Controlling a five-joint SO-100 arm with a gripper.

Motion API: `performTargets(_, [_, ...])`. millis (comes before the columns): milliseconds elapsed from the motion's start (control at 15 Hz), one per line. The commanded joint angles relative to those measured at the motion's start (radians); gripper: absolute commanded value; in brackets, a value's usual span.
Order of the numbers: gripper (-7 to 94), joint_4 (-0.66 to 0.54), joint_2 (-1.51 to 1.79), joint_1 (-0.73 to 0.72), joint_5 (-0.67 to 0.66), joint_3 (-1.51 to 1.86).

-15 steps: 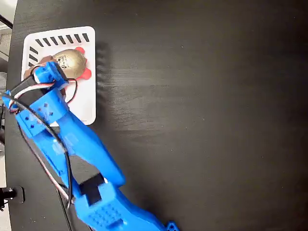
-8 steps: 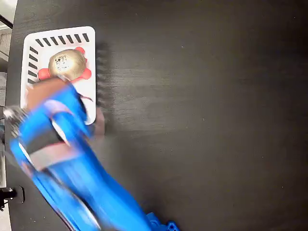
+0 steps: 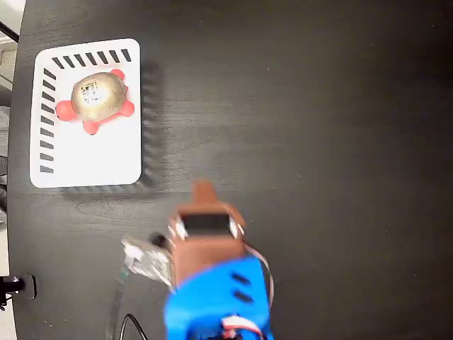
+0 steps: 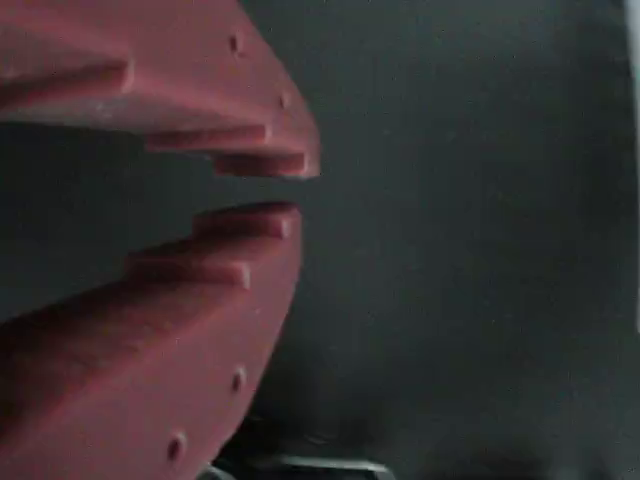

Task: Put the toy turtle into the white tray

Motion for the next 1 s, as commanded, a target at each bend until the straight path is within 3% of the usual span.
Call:
performTargets(0, [0,-0.026,0.232,0.025,-0.006,0.229])
performTargets(267, [0,0.009,0.568,0.046,-0.032,0.503])
performTargets(733, [0,0.219,0.822,0.069,0.005,0.609])
performTargets(933, [0,0.225,0.831,0.087,0.008,0.658])
